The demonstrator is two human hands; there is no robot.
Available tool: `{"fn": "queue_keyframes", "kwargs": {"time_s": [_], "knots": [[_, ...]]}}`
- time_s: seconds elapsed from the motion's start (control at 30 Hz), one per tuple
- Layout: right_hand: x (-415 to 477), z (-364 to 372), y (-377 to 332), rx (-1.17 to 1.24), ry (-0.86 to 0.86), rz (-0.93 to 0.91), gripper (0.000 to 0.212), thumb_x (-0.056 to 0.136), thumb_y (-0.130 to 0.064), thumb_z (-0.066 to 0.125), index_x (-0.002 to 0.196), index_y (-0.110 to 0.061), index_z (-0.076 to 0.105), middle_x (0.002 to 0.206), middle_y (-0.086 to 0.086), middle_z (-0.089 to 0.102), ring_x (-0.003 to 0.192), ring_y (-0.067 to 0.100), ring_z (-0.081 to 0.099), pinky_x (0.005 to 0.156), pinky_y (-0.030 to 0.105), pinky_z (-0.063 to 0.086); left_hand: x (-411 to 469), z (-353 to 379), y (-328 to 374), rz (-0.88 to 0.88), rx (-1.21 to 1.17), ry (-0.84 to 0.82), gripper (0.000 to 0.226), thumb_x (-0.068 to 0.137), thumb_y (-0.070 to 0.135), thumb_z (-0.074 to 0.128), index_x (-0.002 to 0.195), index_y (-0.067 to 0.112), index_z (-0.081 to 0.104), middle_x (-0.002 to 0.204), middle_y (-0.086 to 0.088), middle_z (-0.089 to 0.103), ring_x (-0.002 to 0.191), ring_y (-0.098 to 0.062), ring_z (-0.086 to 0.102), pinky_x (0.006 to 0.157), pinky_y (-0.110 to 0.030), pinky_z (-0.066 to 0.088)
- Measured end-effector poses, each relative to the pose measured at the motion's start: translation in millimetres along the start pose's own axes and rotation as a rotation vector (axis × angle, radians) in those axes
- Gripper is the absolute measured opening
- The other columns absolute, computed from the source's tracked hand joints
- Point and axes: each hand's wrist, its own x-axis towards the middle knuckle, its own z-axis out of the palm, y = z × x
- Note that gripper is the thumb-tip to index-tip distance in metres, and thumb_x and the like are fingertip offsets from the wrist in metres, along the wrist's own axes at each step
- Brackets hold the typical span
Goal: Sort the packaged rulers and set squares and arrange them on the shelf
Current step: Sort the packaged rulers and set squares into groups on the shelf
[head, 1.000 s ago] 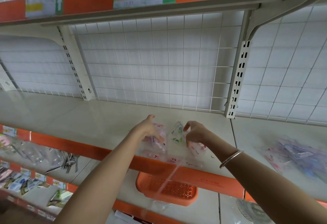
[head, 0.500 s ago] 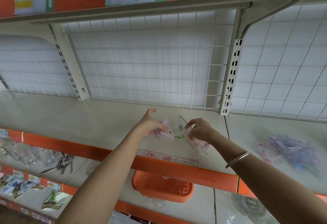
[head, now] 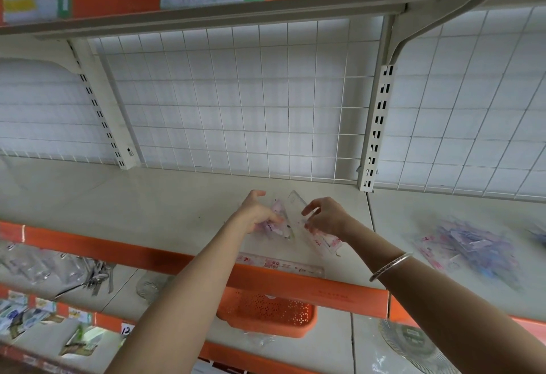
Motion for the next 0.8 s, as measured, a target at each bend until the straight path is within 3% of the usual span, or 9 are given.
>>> {"fn": "queue_keyframes", "kwargs": {"time_s": [0.2,0.33,0.5,0.67,0.8], "knots": [[4.5,4.0,-6.1,0.054,0.064,0.001,0.028,0.078,0.004,0.065,0.102,-0.012,0.065,0.103,0.016,0.067,0.079,0.025,0.063,0.065,0.027,0.051,1.2,-20.5,-0.1,0.012,-0.071,0.136,0.086,0.067,-0.007,0.080,0.136,0.019,0.038,0.135,-0.012,0.046,0.107,-0.028,0.059,0.068,-0.032,0.054],[8.7,10.8,-15.5,0.074,0.091,-0.021,0.030,0.079,0.004,0.066,0.105,-0.010,0.064,0.097,0.016,0.069,0.069,0.018,0.062,0.070,0.027,0.051,1.9,-37.3,-1.2,-0.004,-0.137,0.195,0.078,0.070,-0.009,0.078,0.133,0.017,0.040,0.128,-0.014,0.052,0.094,-0.025,0.060,0.056,-0.026,0.046],[17.4,21.1,-29.9,0.085,0.097,-0.038,0.031,0.079,0.007,0.062,0.104,-0.010,0.064,0.100,0.016,0.068,0.080,0.023,0.065,0.073,0.030,0.054,4.3,-58.9,-6.7,-0.029,-0.163,0.244,0.076,0.070,-0.009,0.077,0.133,0.015,0.040,0.125,-0.013,0.051,0.099,-0.026,0.059,0.070,-0.032,0.049],[29.7,37.4,-48.3,0.047,0.090,-0.064,0.031,0.078,0.009,0.059,0.102,-0.011,0.065,0.101,0.015,0.067,0.087,0.026,0.068,0.075,0.030,0.055,4.8,-79.3,-14.1,-0.022,-0.149,0.275,0.077,0.070,-0.010,0.077,0.133,0.015,0.041,0.126,-0.015,0.054,0.089,-0.023,0.058,0.054,-0.026,0.043],[41.8,56.5,-65.4,0.000,0.040,-0.067,0.035,0.074,0.007,0.069,0.105,-0.008,0.066,0.107,0.012,0.066,0.087,0.022,0.065,0.074,0.027,0.054,5.1,-91.0,-18.3,-0.032,-0.135,0.268,0.077,0.071,-0.009,0.077,0.135,0.015,0.040,0.114,-0.011,0.054,0.072,-0.014,0.055,0.056,-0.025,0.044]]}}
